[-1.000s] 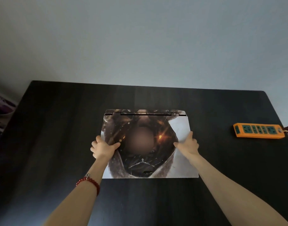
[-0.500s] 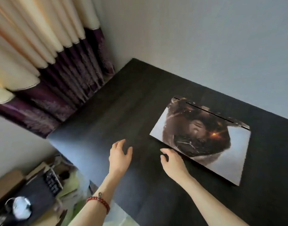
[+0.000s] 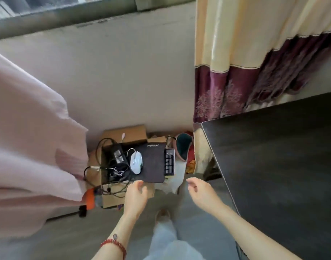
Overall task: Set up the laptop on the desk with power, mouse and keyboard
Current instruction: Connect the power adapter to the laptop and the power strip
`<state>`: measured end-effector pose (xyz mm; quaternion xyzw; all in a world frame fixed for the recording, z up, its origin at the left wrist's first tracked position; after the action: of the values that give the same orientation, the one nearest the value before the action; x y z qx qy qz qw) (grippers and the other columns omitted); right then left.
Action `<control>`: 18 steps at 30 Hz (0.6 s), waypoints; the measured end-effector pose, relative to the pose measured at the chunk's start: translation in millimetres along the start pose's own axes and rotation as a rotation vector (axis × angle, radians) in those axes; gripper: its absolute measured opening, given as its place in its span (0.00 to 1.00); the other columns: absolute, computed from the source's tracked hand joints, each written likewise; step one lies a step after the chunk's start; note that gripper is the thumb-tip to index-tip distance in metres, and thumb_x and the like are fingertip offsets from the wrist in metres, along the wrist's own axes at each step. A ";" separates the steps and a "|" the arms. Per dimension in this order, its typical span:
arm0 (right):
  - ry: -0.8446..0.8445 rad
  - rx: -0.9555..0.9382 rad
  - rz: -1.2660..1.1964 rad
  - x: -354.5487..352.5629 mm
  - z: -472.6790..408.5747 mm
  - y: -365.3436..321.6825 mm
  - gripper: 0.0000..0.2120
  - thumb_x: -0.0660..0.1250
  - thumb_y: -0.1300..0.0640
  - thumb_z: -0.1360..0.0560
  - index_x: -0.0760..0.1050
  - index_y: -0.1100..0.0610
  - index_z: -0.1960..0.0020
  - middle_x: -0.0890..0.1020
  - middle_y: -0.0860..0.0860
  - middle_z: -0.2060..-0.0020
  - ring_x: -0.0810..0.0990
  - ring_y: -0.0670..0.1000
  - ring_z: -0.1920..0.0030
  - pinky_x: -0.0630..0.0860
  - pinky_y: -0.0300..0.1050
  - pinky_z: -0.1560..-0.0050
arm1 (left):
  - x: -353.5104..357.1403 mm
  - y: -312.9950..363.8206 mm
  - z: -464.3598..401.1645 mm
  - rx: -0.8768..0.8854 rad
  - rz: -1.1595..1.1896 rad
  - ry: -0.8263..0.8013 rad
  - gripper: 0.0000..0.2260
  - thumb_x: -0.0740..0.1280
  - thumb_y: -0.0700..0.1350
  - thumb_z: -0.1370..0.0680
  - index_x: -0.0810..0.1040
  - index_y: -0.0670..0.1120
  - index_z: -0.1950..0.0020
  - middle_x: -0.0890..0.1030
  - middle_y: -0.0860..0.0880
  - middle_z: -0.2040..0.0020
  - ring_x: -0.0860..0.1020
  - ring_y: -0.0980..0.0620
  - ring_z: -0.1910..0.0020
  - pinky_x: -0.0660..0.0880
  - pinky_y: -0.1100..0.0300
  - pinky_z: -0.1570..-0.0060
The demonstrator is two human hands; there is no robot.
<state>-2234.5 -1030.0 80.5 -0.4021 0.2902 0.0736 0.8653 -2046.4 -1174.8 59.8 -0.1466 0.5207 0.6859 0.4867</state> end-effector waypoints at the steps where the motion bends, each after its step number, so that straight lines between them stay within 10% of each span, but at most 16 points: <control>1: -0.018 0.004 0.014 14.9 -20.7 -11.1 0.17 0.56 0.57 0.22 0.69 0.55 0.35 0.77 0.53 0.39 0.74 0.53 0.40 0.71 0.47 0.39 | -4.7 -16.5 -20.6 -0.039 0.009 -0.017 0.15 0.61 0.42 0.23 0.73 0.41 0.37 0.77 0.42 0.40 0.74 0.45 0.41 0.71 0.55 0.44; 18: -0.046 -0.017 0.406 239.5 -332.5 -77.7 0.37 0.62 0.45 0.25 0.48 0.59 0.26 0.64 0.56 0.33 0.63 0.57 0.36 0.69 0.51 0.40 | 5.8 -184.4 -353.6 -0.438 -0.135 0.075 0.47 0.65 0.67 0.32 0.48 0.41 0.25 0.62 0.39 0.27 0.62 0.39 0.29 0.57 0.43 0.34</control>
<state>-2157.2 -1352.6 -172.2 -0.3407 0.3446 0.2581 0.8358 -2006.1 -1477.8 -196.4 -0.3087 0.3661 0.7425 0.4684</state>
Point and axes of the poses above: each hand's wrist, its own z-axis away from the middle knuckle, its own x-axis out of the palm, y = z × x, the point moved 9 cm from there along -z, towards the middle knuckle
